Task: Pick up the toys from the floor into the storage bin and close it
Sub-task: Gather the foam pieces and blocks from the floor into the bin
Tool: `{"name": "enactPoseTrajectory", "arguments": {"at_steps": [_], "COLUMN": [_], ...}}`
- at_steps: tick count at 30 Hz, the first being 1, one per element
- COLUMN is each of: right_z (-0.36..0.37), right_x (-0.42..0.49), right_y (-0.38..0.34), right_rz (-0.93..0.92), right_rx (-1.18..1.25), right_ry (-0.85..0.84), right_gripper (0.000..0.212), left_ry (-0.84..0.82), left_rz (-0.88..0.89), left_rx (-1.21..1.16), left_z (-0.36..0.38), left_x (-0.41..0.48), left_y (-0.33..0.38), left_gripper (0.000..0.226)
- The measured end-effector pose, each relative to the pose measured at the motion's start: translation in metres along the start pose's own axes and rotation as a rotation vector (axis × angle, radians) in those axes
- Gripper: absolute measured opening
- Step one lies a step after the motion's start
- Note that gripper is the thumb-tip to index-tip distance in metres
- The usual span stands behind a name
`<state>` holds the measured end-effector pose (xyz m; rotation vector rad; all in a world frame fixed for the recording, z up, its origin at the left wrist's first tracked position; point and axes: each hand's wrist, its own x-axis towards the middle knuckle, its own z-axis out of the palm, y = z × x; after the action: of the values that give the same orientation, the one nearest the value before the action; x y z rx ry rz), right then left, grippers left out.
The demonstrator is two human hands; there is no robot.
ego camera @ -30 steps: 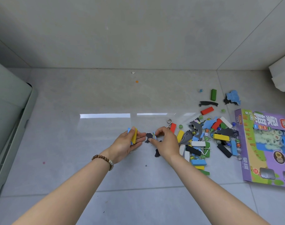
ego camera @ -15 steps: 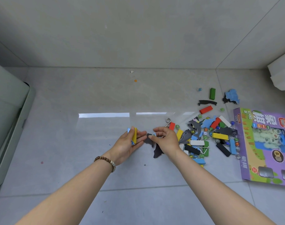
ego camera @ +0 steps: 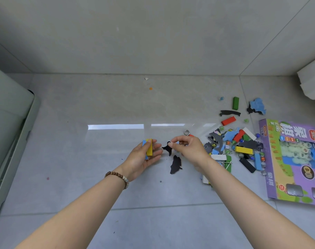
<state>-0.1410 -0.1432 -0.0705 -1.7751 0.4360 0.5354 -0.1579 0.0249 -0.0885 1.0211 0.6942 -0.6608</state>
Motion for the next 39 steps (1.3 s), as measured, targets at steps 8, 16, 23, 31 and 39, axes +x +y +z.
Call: {"name": "enactPoseTrajectory", "arguments": {"at_steps": [8, 16, 23, 31, 39], "right_z": [0.01, -0.022, 0.004, 0.005, -0.015], "right_x": [-0.003, -0.022, -0.037, -0.034, -0.027], "right_y": [-0.026, 0.036, 0.067, 0.074, 0.034], "right_rz": [-0.186, -0.074, -0.131, -0.178, -0.147], "right_rx": [-0.093, -0.174, -0.292, -0.178, 0.147], "right_ry": [-0.061, 0.033, 0.103, 0.158, 0.073], "right_gripper": [0.018, 0.036, 0.052, 0.051, 0.021], "left_ry": [-0.164, -0.042, -0.003, -0.056, -0.113], "left_rz": [-0.181, -0.08, -0.116, -0.165, -0.186], "left_rx": [-0.235, 0.119, 0.08, -0.037, 0.033], "left_z": [0.016, 0.001, -0.014, -0.009, 0.013], "left_x": [-0.005, -0.002, -0.012, -0.012, -0.003], "left_y": [0.012, 0.002, -0.007, -0.007, -0.005], "left_gripper": [0.047, 0.043, 0.043, 0.039, 0.042]}}
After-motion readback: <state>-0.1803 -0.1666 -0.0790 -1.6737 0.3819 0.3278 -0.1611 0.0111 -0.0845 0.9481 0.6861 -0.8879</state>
